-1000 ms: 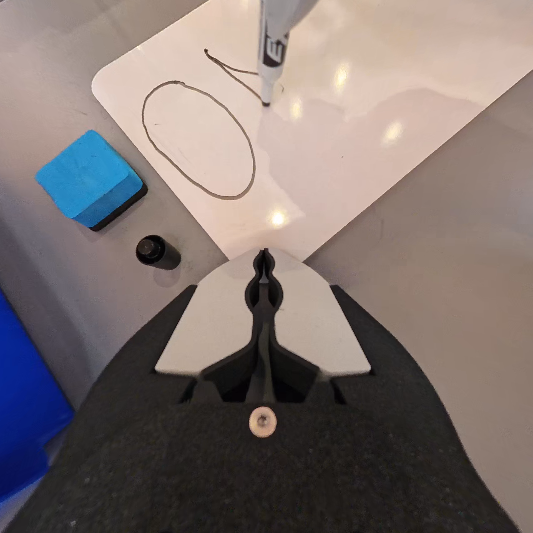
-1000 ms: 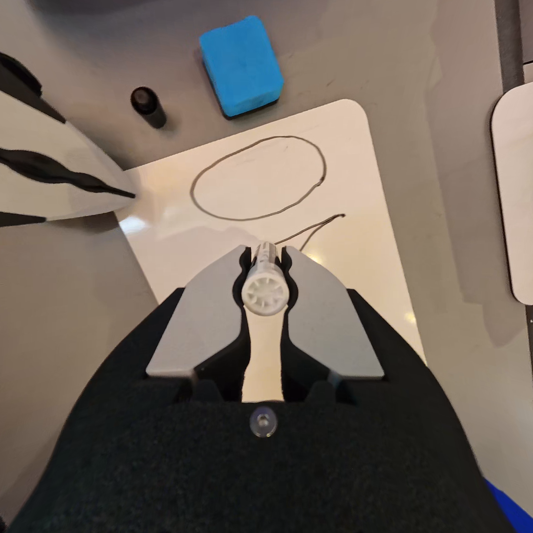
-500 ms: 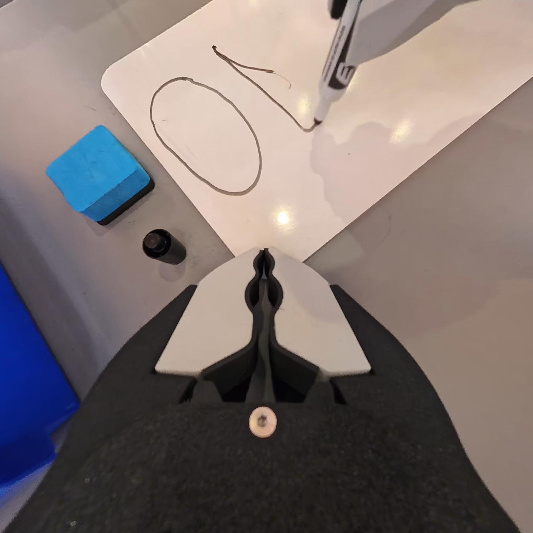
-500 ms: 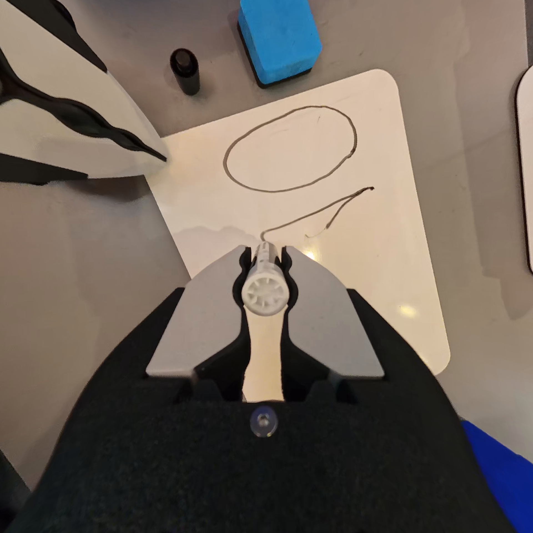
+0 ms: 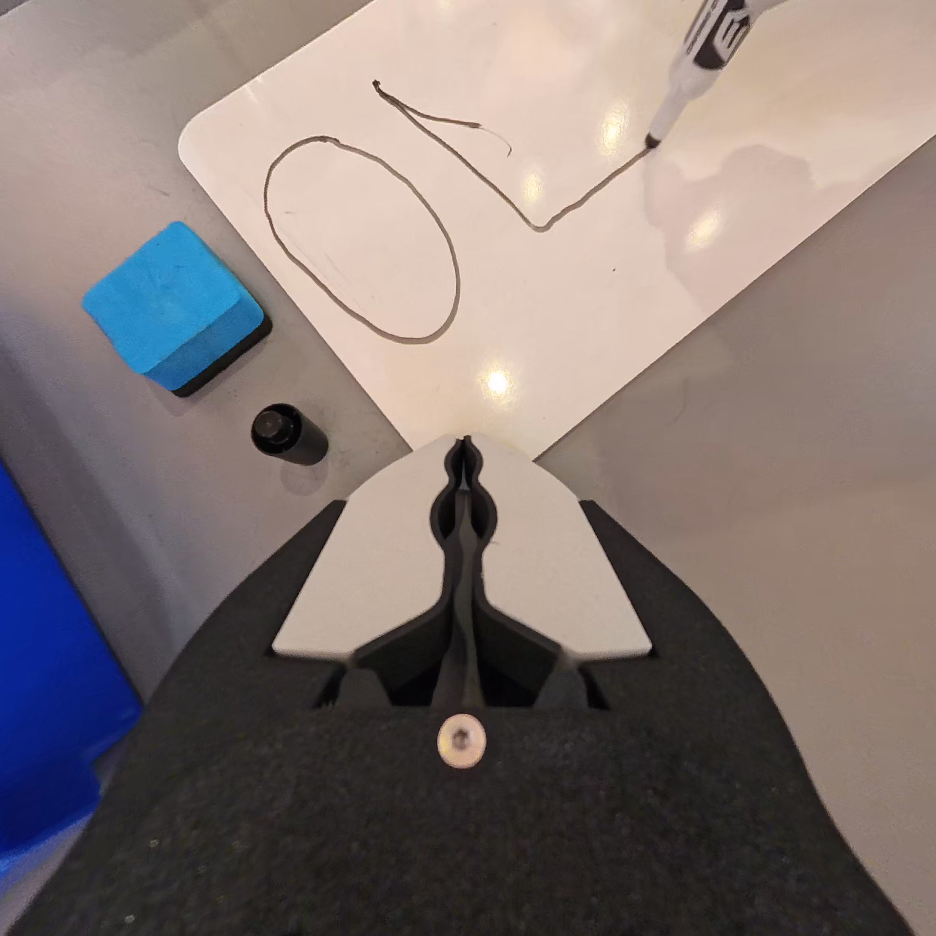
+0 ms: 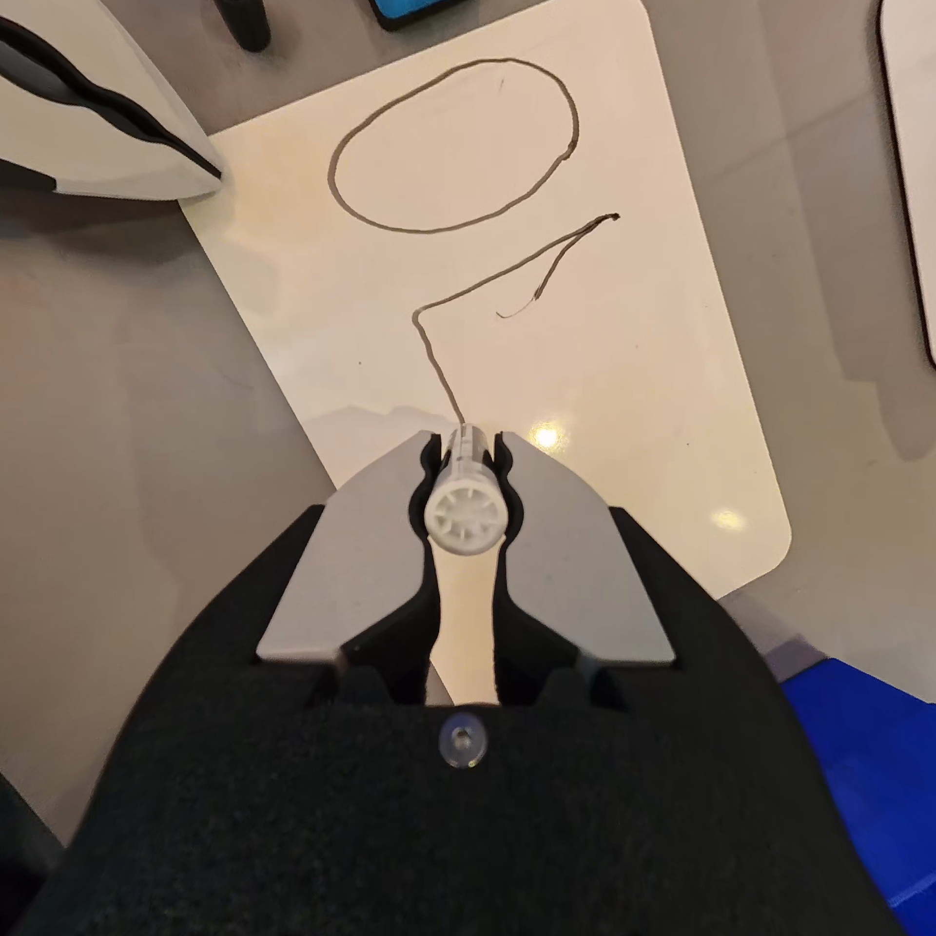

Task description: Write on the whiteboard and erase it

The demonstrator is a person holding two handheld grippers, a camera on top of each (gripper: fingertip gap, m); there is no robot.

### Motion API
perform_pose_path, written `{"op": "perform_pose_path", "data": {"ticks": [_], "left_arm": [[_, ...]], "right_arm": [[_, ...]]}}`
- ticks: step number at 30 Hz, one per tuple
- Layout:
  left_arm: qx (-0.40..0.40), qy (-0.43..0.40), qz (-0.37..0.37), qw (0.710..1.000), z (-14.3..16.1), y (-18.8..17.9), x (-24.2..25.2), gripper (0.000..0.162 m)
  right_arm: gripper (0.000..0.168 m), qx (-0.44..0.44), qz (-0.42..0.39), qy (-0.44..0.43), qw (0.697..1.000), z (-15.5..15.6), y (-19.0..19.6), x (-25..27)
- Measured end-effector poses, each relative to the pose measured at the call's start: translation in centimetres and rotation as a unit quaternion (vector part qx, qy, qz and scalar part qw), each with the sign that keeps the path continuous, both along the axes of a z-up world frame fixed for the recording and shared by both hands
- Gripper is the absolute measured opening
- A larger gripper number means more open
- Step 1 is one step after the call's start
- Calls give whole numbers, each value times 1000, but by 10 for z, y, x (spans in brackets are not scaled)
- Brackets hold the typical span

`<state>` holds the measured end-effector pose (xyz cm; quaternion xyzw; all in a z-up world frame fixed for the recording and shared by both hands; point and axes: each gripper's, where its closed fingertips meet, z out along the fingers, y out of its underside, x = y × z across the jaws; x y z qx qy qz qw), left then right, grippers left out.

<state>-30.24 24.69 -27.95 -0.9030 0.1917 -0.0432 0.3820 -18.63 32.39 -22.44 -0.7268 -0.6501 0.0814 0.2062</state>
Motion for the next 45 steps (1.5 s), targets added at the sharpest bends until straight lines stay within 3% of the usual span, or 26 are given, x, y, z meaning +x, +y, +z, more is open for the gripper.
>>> {"op": "perform_pose_path", "data": {"ticks": [13, 35, 45], "left_arm": [[0, -2, -1, 1000, 0, 0, 0, 0], [-3, -8, -4, 1000, 0, 0, 1, 0], [-3, -9, -4, 1000, 0, 0, 2, 0]], "right_arm": [[20, 18, 1, 7, 1000, 0, 20, -8], [20, 22, 3, 10, 1000, -1, 107, -38], [20, 18, 4, 15, 1000, -1, 111, -46]]}}
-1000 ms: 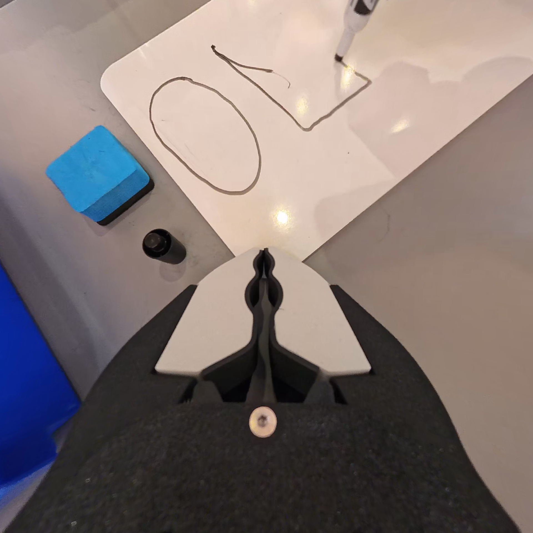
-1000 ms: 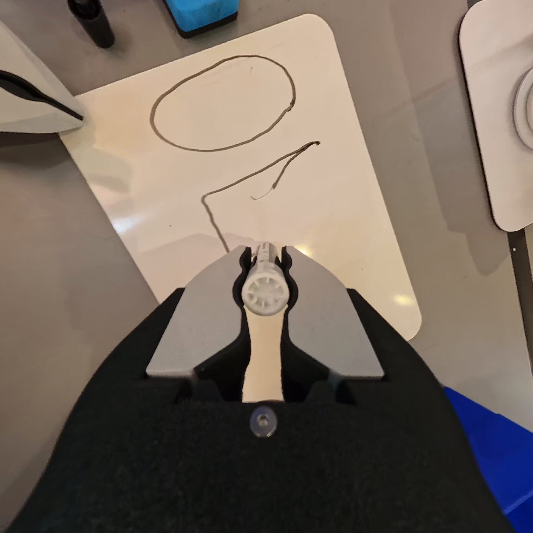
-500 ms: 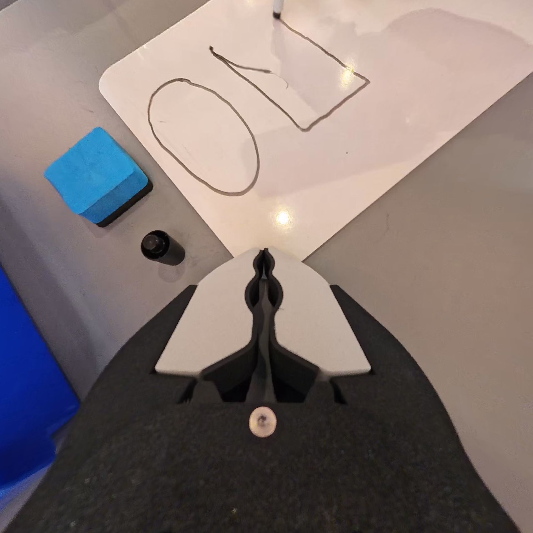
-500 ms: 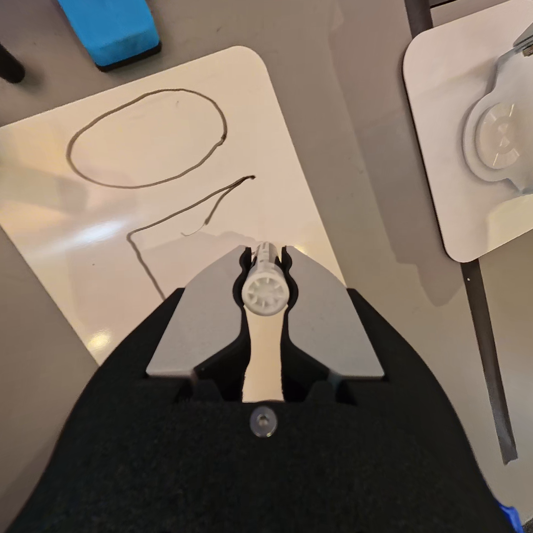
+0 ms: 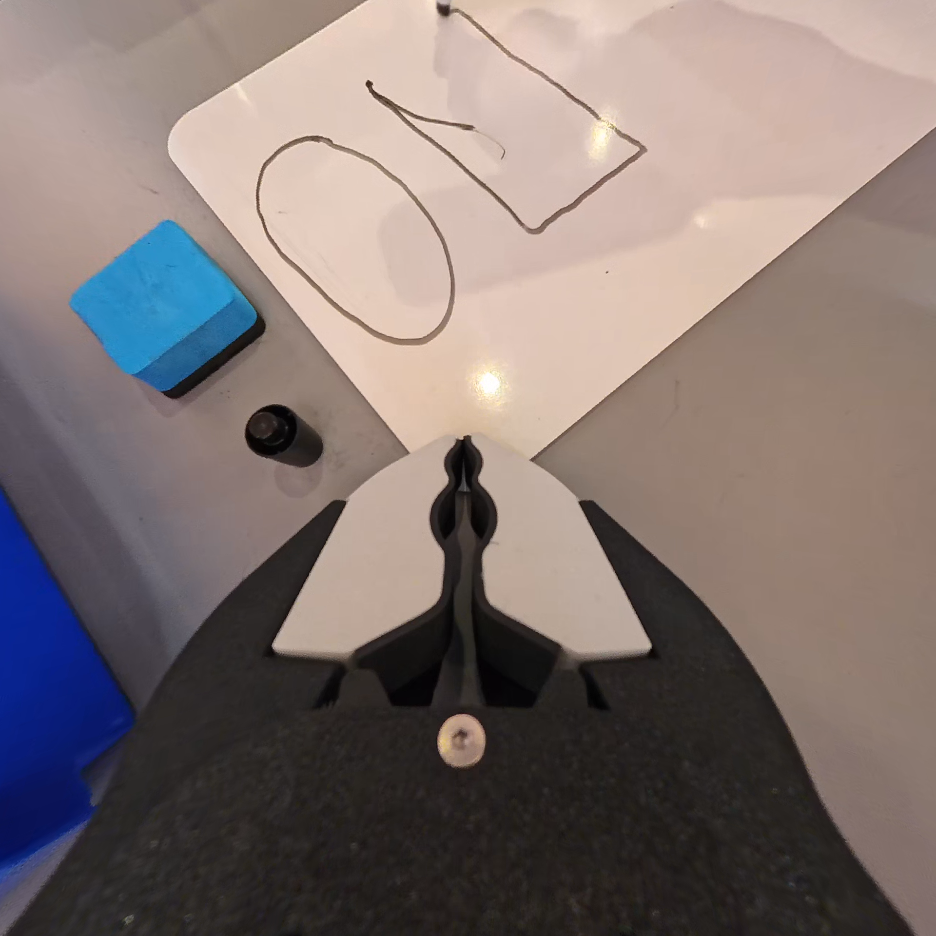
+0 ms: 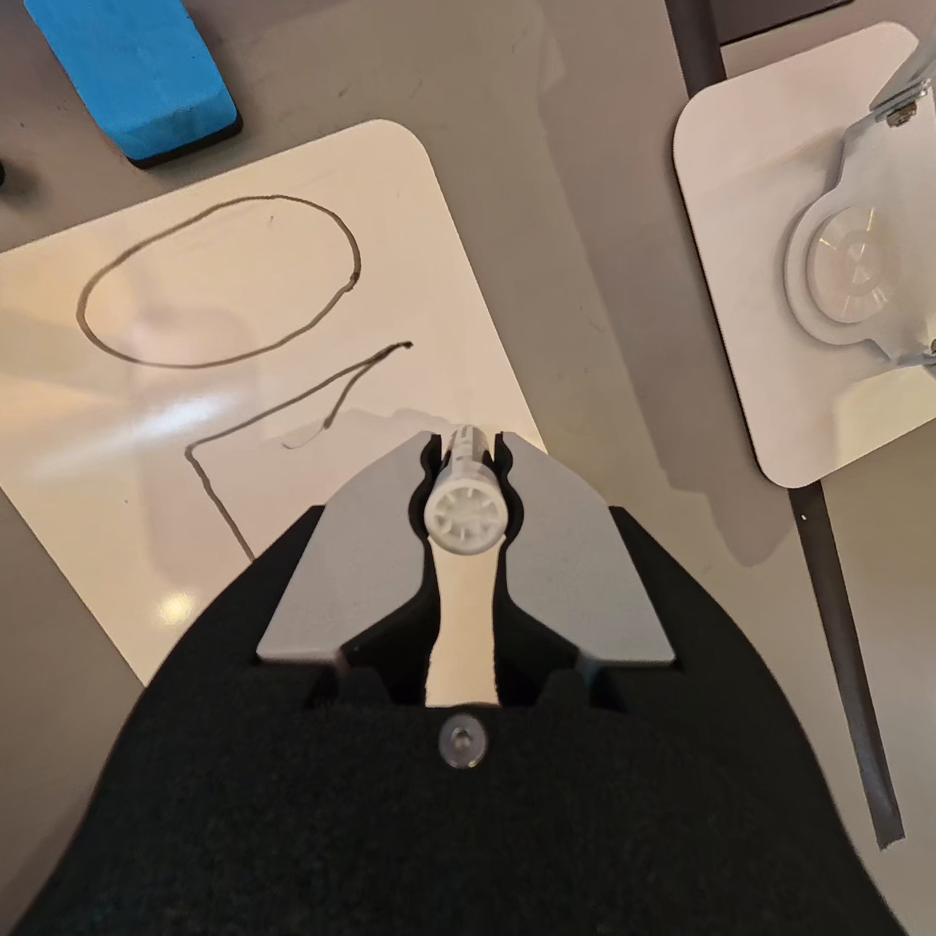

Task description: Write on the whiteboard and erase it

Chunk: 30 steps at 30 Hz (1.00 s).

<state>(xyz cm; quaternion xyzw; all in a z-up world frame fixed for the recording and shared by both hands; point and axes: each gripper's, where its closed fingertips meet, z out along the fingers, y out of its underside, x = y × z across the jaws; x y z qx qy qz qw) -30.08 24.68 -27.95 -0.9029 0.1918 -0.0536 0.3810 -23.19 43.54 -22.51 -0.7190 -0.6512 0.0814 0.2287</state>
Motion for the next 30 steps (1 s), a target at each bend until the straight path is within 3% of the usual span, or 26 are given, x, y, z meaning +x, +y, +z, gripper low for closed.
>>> {"op": "perform_pose_path", "data": {"ticks": [14, 30], "left_arm": [[0, 0, -1, 1000, 0, -1, 0, 0], [1, 2, -1, 1000, 0, -1, 0, 0]], "right_arm": [[20, -2, 35, -2, 999, 0, -18, -51], [20, 0, 40, -16, 999, 0, -37, -45]]}}
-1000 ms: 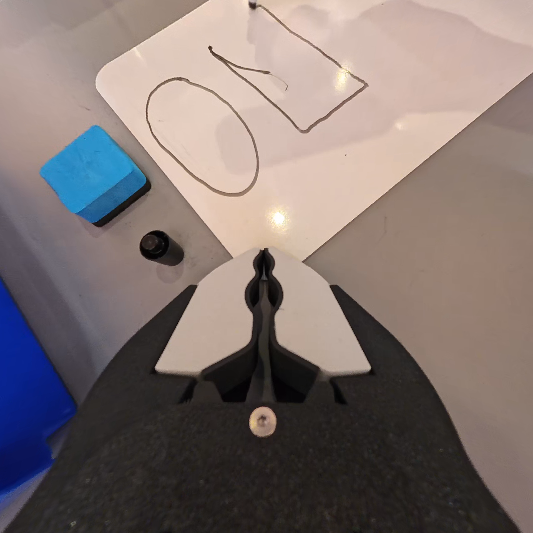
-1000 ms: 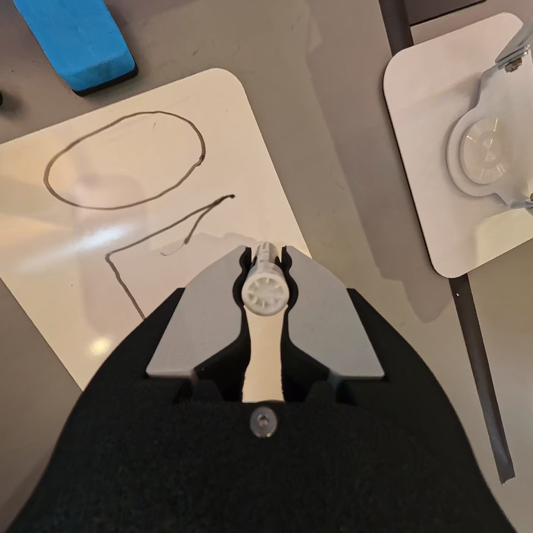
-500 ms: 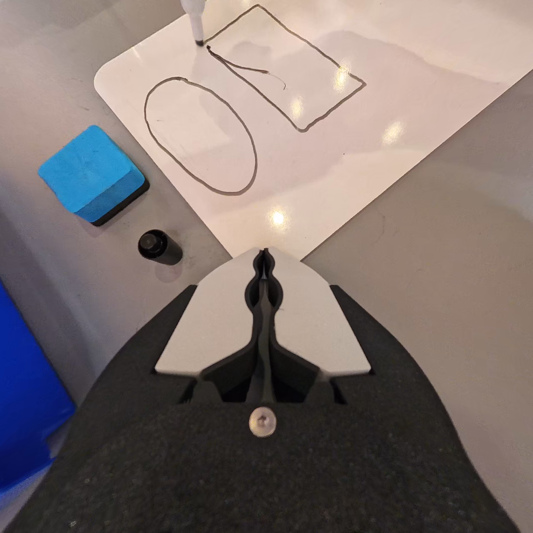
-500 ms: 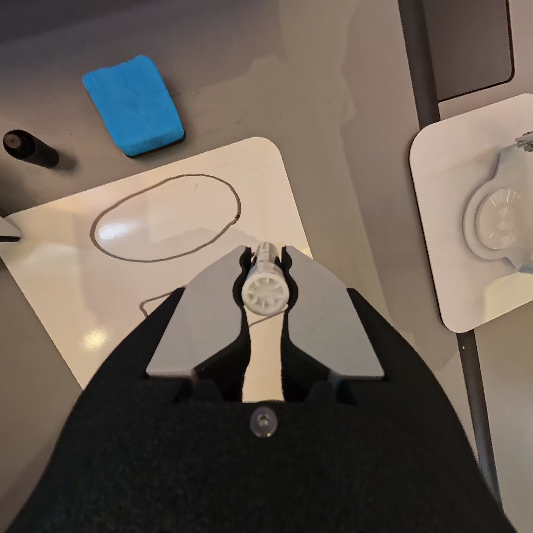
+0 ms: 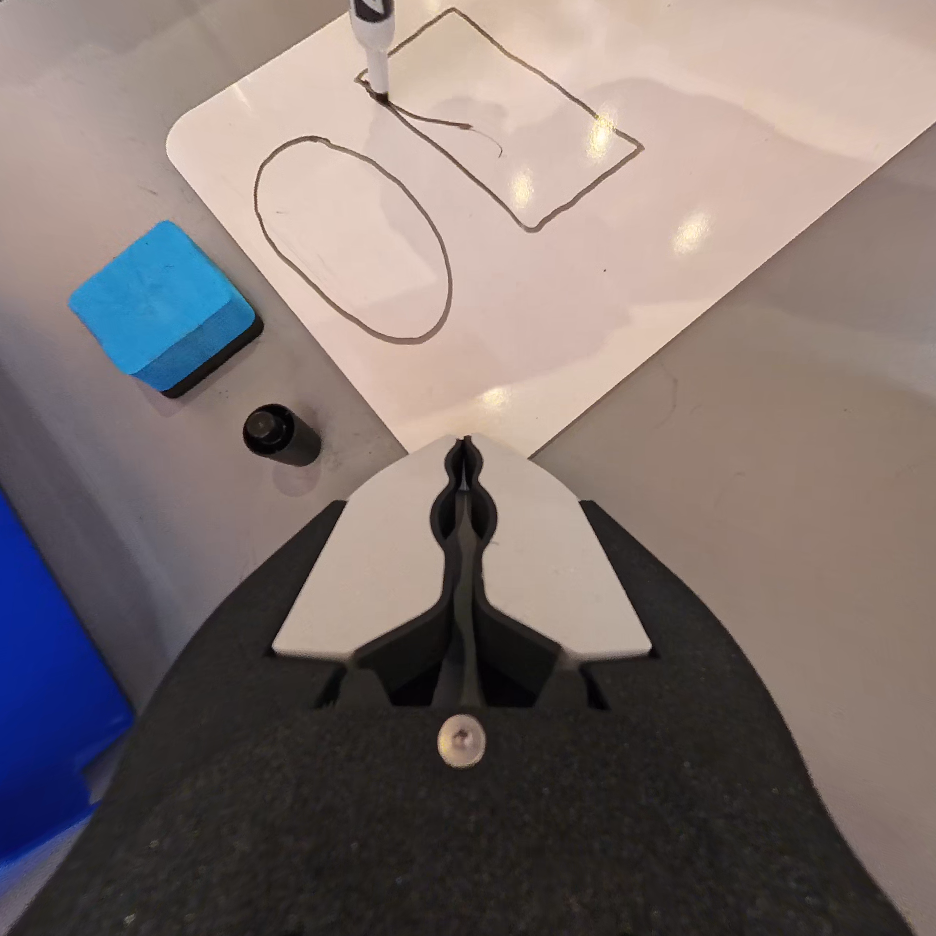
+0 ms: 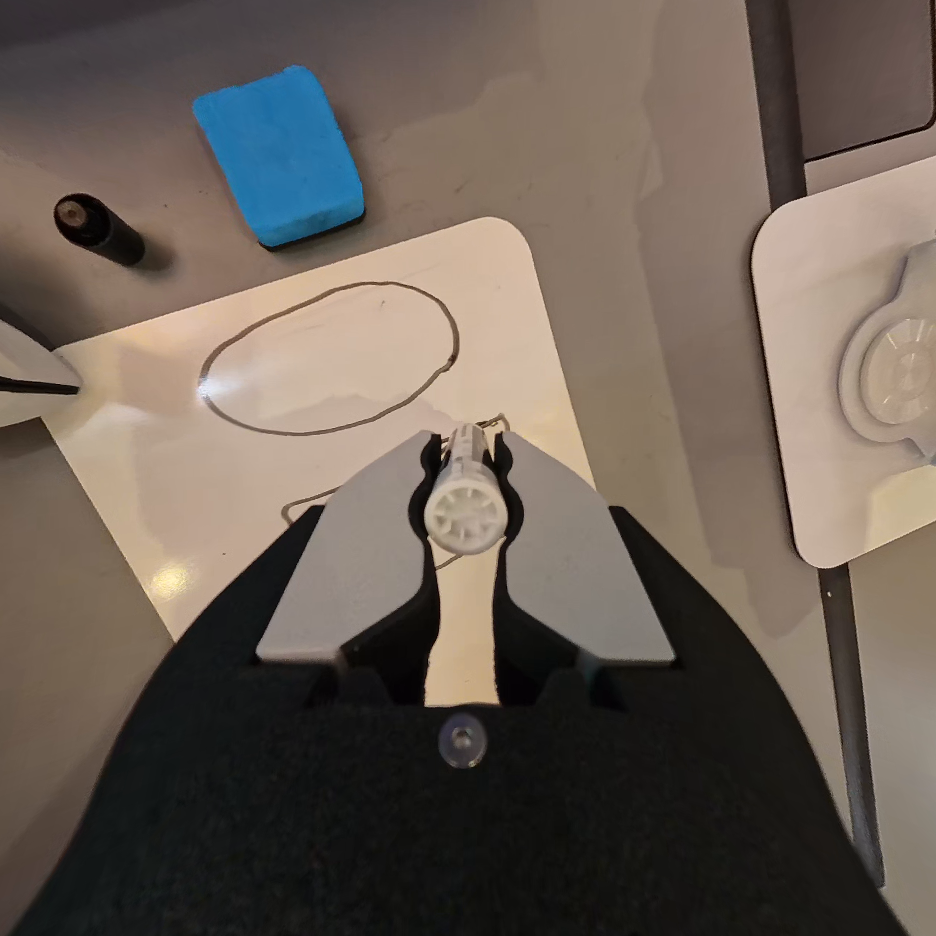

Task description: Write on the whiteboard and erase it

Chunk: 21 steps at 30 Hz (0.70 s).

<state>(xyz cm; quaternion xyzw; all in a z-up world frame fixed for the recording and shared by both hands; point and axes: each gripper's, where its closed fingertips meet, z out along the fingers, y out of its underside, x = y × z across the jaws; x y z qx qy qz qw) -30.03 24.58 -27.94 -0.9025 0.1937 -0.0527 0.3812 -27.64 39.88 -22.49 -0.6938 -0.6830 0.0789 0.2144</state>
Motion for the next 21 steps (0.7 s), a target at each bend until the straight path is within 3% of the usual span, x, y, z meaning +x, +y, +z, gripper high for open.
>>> {"op": "perform_pose_path", "data": {"ticks": [4, 7, 13, 21], "left_arm": [[2, 3, 0, 1000, 0, 0, 0, 0], [2, 4, 1, 1000, 0, 0, 0, 0], [2, 5, 1, 1000, 0, 0, 0, 0], [0, 4, 1, 1000, 0, -1, -1, 0]], "right_arm": [[20, 16, -8, 23, 1000, 9, -2, 4], [20, 17, -35, 73, 997, 35, -7, 14], [20, -11, -123, 158, 980, 69, -16, 66], [20, -32, -193, 147, 969, 55, -15, 117]]}}
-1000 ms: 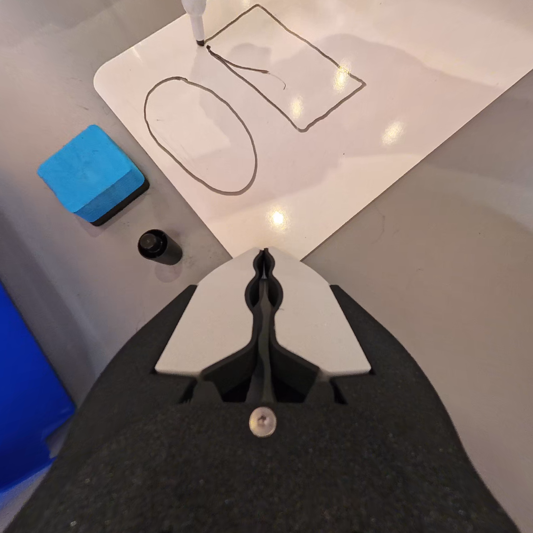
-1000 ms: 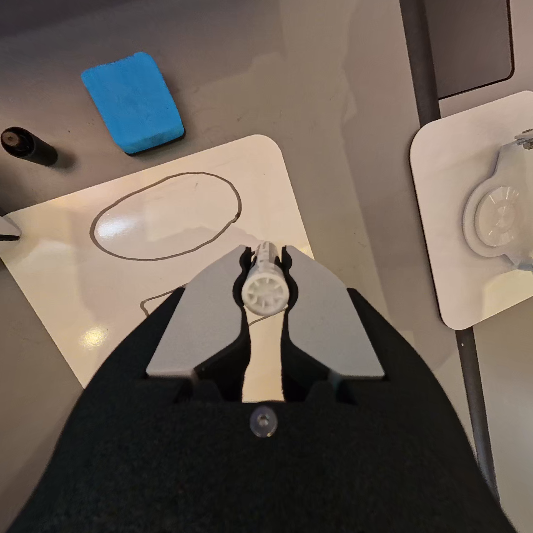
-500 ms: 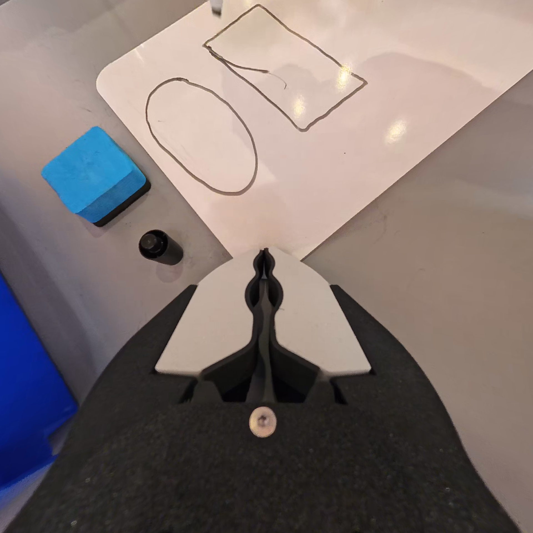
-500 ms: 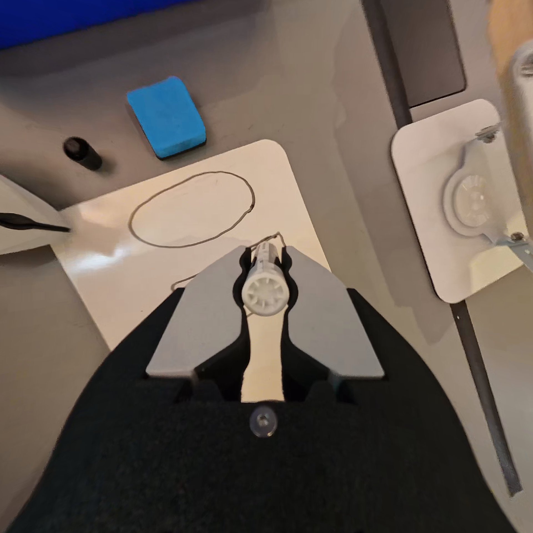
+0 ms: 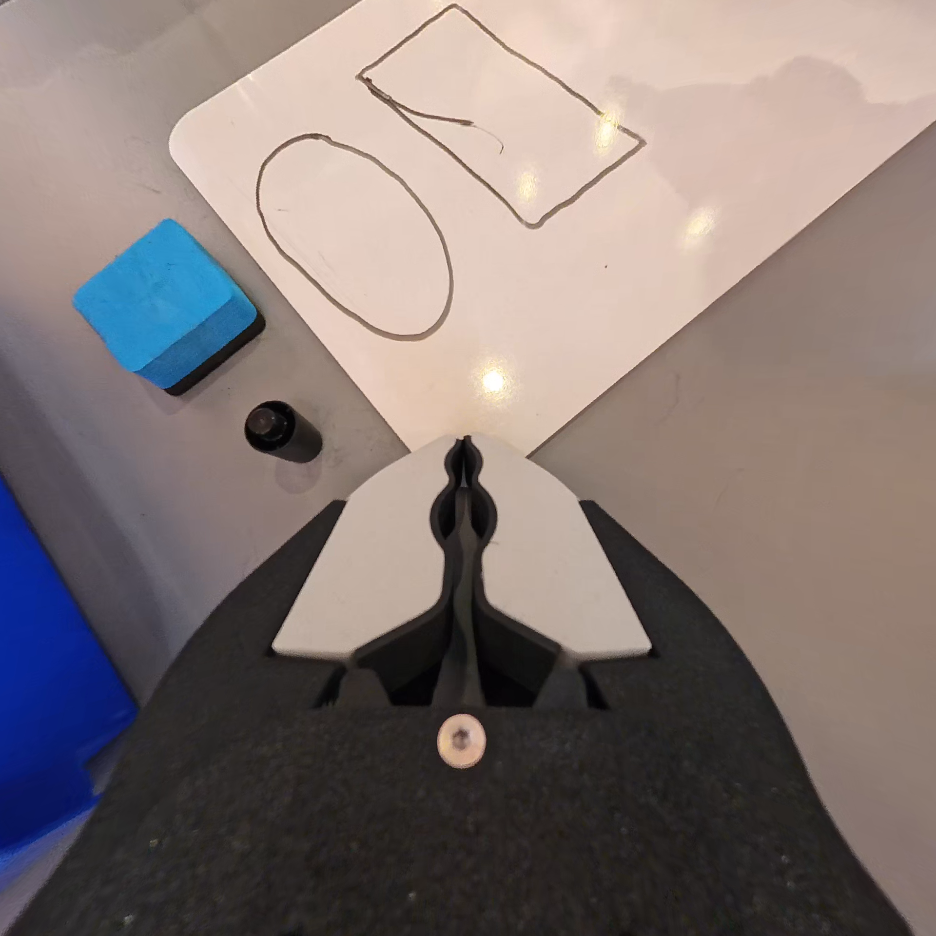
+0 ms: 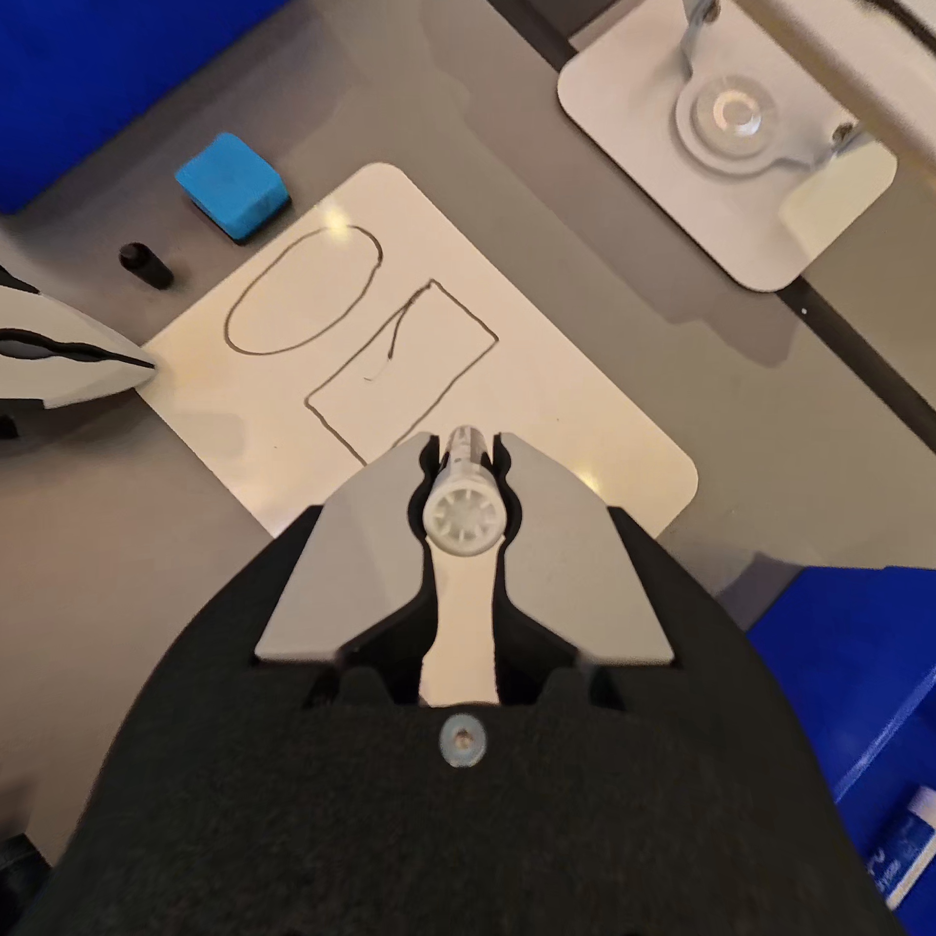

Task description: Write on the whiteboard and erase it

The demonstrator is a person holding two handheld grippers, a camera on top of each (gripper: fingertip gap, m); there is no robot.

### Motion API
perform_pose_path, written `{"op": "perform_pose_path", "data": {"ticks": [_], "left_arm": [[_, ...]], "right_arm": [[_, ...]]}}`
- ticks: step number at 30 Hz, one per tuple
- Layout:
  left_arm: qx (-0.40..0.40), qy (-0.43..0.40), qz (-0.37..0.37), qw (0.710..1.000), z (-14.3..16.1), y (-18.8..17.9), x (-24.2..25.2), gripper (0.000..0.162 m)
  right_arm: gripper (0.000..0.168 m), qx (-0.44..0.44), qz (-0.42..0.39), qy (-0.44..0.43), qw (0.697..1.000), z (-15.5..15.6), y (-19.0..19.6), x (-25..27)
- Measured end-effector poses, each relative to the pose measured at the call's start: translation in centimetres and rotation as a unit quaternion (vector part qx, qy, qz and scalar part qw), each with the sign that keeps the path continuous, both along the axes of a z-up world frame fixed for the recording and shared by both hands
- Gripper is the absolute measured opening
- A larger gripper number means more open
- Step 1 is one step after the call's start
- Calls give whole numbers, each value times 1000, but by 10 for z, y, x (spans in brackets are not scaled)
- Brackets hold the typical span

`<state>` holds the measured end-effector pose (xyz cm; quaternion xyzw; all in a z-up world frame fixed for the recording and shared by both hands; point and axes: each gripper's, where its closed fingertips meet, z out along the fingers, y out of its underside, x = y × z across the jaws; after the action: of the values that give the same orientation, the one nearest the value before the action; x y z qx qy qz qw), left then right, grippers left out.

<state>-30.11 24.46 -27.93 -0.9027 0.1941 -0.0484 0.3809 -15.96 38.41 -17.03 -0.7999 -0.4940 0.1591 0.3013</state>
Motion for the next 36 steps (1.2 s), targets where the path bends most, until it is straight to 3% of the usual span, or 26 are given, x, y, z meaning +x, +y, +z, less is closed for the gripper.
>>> {"op": "perform_pose_path", "data": {"ticks": [18, 36], "left_arm": [[-1, -6, 3, 1000, 0, 0, -1, 0], [-1, -5, 2, 1000, 0, 0, 0, 0]], "right_arm": [[20, -28, 44, -120, 991, -44, 19, -29], [20, -41, 32, -128, 990, -54, 16, -11]]}}
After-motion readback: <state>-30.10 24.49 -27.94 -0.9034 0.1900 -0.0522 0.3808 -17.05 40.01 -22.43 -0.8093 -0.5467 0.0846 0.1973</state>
